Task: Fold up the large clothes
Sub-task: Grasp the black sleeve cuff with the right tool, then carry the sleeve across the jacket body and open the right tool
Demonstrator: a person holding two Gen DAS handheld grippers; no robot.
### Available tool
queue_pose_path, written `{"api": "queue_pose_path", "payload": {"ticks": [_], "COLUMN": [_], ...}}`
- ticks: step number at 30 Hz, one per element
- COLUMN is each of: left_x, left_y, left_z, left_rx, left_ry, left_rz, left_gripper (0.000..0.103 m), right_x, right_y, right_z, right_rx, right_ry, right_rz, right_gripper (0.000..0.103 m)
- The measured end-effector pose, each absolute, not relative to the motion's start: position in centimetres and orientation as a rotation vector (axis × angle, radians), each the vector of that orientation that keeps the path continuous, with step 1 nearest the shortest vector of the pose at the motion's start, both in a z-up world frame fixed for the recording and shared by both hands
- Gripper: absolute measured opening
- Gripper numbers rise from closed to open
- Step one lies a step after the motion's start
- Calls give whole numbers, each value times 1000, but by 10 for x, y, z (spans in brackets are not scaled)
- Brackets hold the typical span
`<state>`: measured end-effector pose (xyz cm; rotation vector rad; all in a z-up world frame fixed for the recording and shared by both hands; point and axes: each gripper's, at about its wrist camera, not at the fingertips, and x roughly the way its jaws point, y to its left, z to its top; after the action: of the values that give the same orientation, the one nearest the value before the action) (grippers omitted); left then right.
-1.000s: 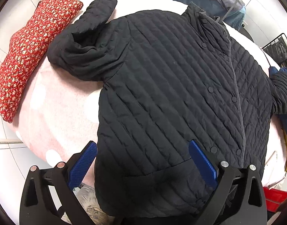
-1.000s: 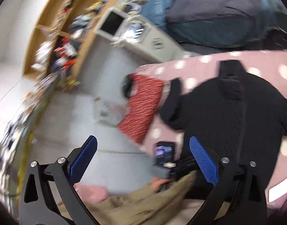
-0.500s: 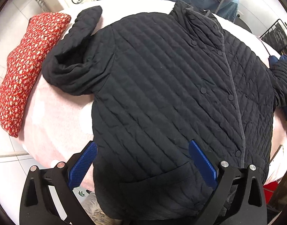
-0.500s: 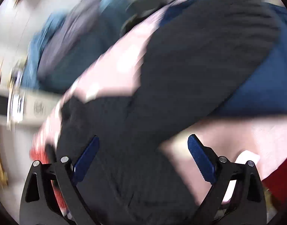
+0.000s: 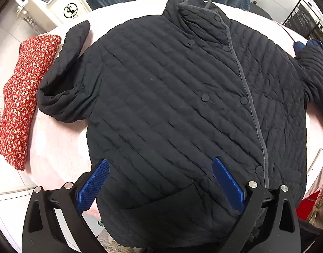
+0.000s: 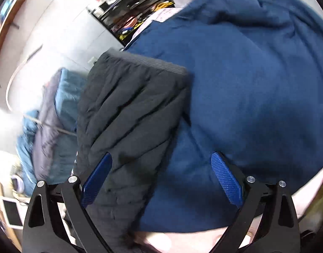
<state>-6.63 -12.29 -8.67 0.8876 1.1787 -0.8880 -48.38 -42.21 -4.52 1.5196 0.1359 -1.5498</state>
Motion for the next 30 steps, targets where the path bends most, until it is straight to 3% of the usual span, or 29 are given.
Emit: {"api": "queue_pose_path", "payload": {"ticks": [7, 9, 10, 11, 18, 20, 24, 30], "left_x": [-74, -75, -75, -75, -68, -66, -61, -53], "left_y": [-123, -122, -122, -122, -118, -118, -117, -109], "left_z": [-84, -83, -83, -83, -89, -89, -91, -90], "left_rx": [908, 910, 911, 911, 882, 867, 831, 781], "left_ry": [1166, 1166, 1167, 1168, 1200, 1197, 1212, 1217], "left_rz": [-895, -896, -895, -895, -883, -885, -886, -879], "left_gripper": [96, 96, 96, 96, 96, 96, 96, 96], "right_x": [-492, -488, -487, -487, -479, -466, -422, -287], "right_y": [-431, -436, -435, -438, -438, -441, -455, -462], "right_z": [-53, -52, -49, -47, -26, -8, 39, 101], "right_rx": [1502, 1491, 1473, 1456, 1409, 1350, 1206, 1018], "right_ry": [-46, -35, -4, 17, 123, 144, 163, 279], "right_rz": [-1509, -1522, -1544, -1551, -1573, -1555, -1429, -1103], "right_gripper": [93, 74, 51, 42, 24, 13, 10, 9]}}
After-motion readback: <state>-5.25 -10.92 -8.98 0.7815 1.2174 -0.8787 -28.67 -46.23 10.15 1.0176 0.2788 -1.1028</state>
